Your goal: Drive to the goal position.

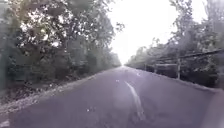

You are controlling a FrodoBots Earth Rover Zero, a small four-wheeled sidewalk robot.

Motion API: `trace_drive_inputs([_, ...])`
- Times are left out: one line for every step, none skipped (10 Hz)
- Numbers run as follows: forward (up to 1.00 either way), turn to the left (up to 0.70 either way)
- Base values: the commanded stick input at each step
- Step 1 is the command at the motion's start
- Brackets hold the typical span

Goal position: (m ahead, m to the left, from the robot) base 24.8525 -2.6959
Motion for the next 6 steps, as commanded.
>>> trace_drive_inputs([1.00, 0.00])
trace_drive_inputs([1.00, 0.00])
trace_drive_inputs([1.00, 0.00])
trace_drive_inputs([1.00, 0.00])
trace_drive_inputs([1.00, 0.00])
trace_drive_inputs([1.00, 0.00])
